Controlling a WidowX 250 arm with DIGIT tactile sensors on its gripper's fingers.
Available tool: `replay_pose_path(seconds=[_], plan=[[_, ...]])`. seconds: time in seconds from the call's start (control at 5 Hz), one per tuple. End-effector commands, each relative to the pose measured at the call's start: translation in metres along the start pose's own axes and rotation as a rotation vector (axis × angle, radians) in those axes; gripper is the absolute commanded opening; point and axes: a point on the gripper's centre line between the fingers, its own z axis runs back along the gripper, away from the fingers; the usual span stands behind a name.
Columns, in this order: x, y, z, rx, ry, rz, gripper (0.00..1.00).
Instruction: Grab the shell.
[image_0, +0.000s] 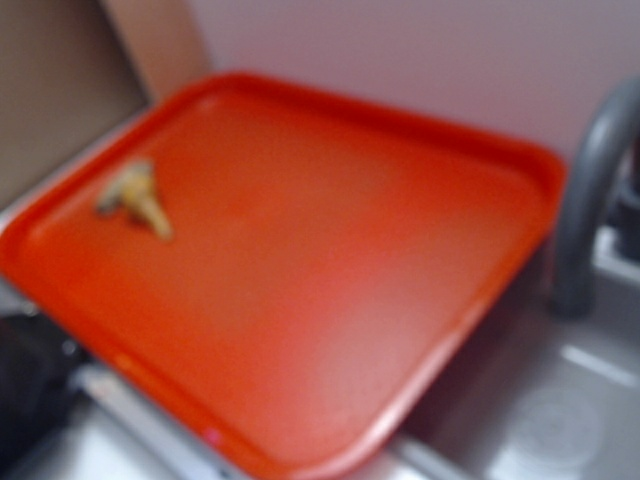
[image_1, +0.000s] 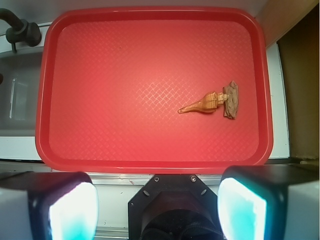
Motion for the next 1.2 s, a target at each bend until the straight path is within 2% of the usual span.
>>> replay_pose_path(seconds=[0.0,0.2,0.4,0.6,0.8,1.0], plan=[[0.0,0.0,0.0,0.0,0.0,0.0,1.0],[0.037,0.032,-0.009,-0.081,0.113,0.272,1.0],[0.07,0.057,-0.029,-0.081,0.137,0.526,1.0],[0.075,0.078,-0.048,-0.016,0.089,0.771,1.0],[0.061,0.088,-0.073,0.067,0.041,1.014,1.0],[0.049,0.087,-0.104,0.181,0.015,1.239,1.0]])
